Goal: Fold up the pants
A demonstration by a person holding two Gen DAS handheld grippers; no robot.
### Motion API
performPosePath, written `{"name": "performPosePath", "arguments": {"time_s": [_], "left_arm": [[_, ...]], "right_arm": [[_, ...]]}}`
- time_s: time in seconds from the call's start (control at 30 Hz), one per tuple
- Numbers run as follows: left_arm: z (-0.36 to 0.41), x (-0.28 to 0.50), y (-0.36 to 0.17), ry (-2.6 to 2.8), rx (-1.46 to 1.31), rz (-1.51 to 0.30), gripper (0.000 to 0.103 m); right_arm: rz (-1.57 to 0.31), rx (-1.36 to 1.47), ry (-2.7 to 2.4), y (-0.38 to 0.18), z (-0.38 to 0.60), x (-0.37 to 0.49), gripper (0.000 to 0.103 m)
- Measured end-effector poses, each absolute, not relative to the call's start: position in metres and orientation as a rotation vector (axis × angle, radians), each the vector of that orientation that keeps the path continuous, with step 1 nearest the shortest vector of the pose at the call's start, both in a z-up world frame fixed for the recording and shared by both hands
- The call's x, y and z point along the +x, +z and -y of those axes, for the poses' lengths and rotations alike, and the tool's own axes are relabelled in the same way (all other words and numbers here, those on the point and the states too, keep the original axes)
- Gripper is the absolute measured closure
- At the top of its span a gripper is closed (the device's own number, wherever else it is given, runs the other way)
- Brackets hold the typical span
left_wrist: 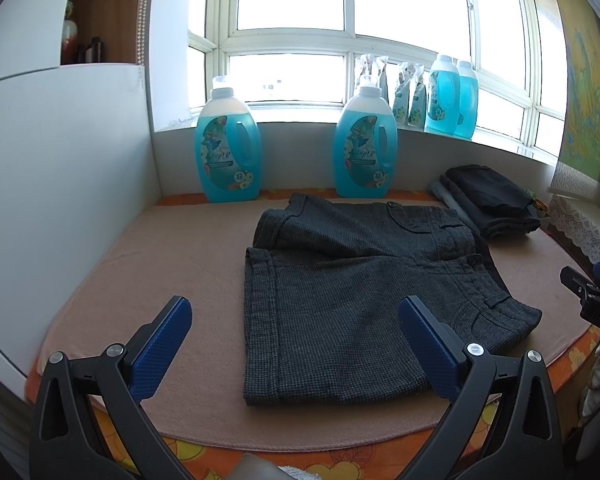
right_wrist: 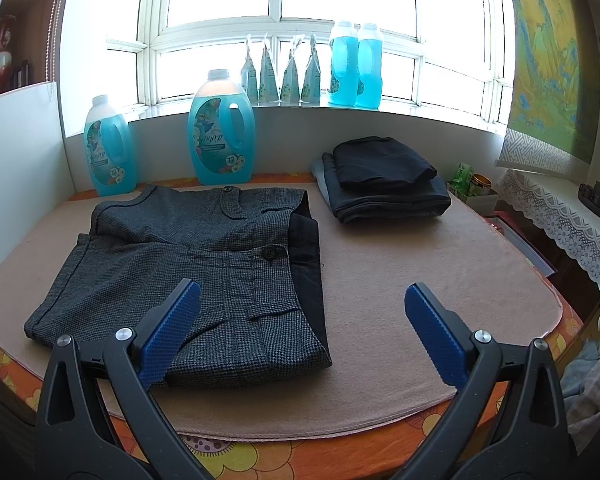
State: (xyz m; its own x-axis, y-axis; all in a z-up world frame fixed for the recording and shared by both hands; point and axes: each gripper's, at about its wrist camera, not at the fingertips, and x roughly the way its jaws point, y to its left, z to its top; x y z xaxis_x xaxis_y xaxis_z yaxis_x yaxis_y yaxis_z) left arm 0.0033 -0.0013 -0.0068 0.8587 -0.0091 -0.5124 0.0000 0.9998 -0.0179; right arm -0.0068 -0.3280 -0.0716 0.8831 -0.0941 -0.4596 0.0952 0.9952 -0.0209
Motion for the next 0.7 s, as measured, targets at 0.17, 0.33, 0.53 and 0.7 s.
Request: {"name": "performPosePath", "arguments": {"time_s": [0.17, 0.33, 0.53, 0.7], "left_arm": [[0.002, 0.003, -0.007, -0.003, -0.018, -0.538, 0.0], [0.004, 0.003, -0.009, -0.004, -0.012, -0.542, 0.0], [0.001, 0.006, -0.012, 0.001, -0.017, -0.557, 0.0], [-0.006, 0.011, -0.019, -0.001, -0.013, -0.576, 0.0]], "right_arm": [[-0.48, 0.002, -0.098, -0.071, 0.328, -0.006, 0.0], [-0.486, 0.003, -0.097, -0.079, 0.326, -0.009, 0.0], [-0.495, 0.003, -0.103, -0.081, 0.327, -0.008, 0.0], [-0.5, 0.002, -0.103, -0.08, 0.33, -0.006, 0.0]]}}
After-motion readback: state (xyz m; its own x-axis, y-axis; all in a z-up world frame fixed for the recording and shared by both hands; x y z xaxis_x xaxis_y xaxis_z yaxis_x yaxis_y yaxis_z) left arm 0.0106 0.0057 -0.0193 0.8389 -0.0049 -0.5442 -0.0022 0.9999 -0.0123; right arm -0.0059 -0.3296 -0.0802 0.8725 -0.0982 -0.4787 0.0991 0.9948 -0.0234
